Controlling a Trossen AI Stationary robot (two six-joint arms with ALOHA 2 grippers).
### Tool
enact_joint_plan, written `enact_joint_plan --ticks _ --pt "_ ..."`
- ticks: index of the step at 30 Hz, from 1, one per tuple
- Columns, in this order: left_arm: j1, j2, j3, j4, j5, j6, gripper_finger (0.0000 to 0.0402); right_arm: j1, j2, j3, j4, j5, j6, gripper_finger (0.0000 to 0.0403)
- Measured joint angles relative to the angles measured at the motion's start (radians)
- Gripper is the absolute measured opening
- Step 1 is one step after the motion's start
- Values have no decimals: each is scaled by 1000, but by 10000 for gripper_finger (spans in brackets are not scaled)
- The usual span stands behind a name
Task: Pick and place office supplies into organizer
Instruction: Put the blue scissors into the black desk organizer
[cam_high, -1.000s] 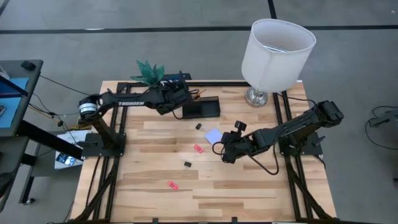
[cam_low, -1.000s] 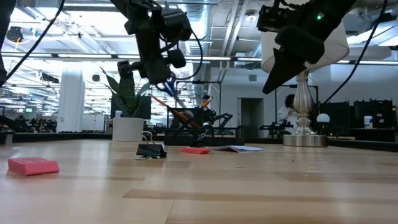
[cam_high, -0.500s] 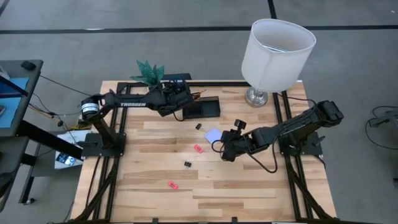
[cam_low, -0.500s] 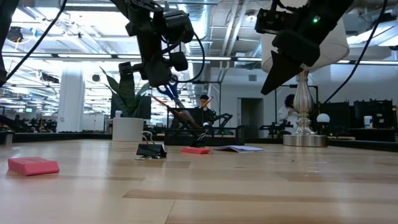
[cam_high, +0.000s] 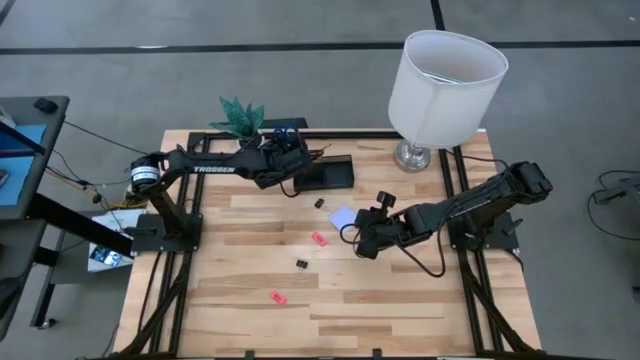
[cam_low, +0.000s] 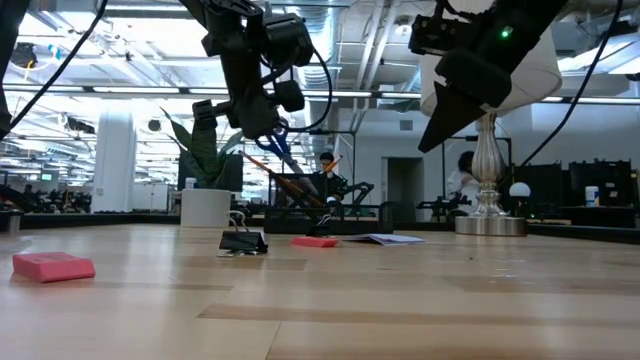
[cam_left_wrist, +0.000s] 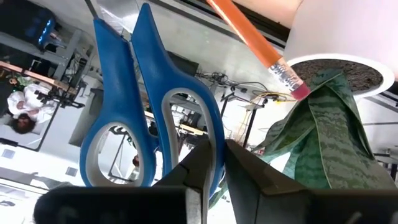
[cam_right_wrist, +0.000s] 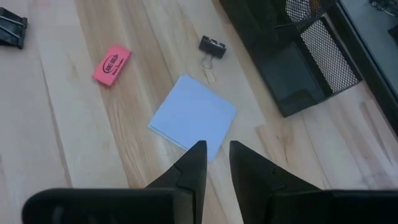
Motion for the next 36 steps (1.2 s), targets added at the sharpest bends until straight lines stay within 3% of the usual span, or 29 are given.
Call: enact_joint_plan --ticks 18,36 --pt "14 63 0 24 -13 2 31 5 0 0 0 0 0 66" --pt "5 61 0 62 12 -17 133 5 0 0 0 -1 0 66"
